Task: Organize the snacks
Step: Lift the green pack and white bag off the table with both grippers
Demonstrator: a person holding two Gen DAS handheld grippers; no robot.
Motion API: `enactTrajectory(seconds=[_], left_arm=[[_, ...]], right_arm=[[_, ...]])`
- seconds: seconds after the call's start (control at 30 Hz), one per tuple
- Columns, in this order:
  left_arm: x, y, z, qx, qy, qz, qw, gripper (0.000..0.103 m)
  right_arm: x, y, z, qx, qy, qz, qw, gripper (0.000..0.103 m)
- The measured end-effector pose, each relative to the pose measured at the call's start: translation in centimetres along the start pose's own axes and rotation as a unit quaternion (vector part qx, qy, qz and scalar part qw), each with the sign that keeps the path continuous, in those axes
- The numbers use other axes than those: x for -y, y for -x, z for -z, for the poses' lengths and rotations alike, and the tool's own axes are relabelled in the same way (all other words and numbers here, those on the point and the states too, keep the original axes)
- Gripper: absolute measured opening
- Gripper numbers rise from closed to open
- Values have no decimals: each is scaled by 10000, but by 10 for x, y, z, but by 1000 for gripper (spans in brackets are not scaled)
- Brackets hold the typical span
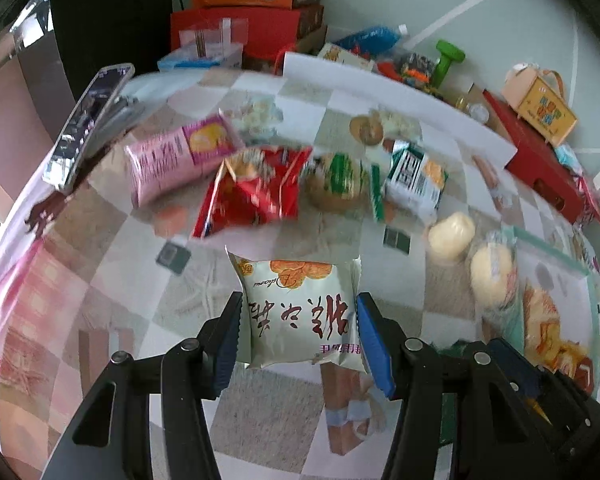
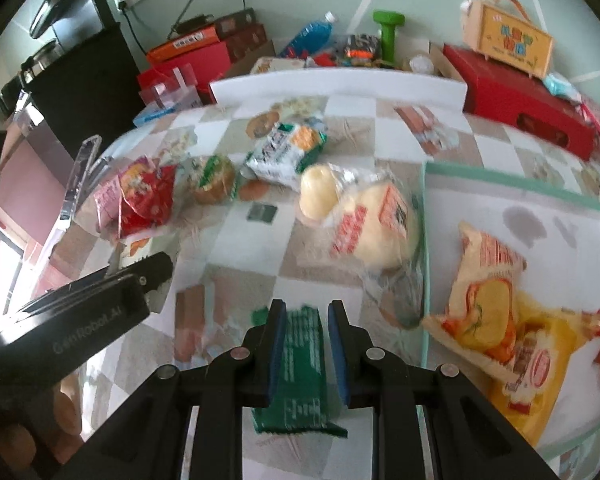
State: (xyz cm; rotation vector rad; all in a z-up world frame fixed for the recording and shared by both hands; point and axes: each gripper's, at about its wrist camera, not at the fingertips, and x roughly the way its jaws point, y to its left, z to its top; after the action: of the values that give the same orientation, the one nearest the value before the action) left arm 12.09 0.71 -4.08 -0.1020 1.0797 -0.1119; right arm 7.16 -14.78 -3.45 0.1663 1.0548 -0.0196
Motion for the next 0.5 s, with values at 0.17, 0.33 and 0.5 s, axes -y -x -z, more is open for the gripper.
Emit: enactTrajectory(seconds=[0.17,0.33,0.5], left_arm=[[-5,-1,12,-96,-6,-34,9999,57],[-14,-5,17,-225,51,-78,9997,57],[-13,-5,16,-218,57,-32,9997,57]], right_arm=[[0,0,7,-109,31,70,9999,58],[-7,-1,12,-154,179,145,9996,62],[-20,-8,15,-303,480,192,9982,62]])
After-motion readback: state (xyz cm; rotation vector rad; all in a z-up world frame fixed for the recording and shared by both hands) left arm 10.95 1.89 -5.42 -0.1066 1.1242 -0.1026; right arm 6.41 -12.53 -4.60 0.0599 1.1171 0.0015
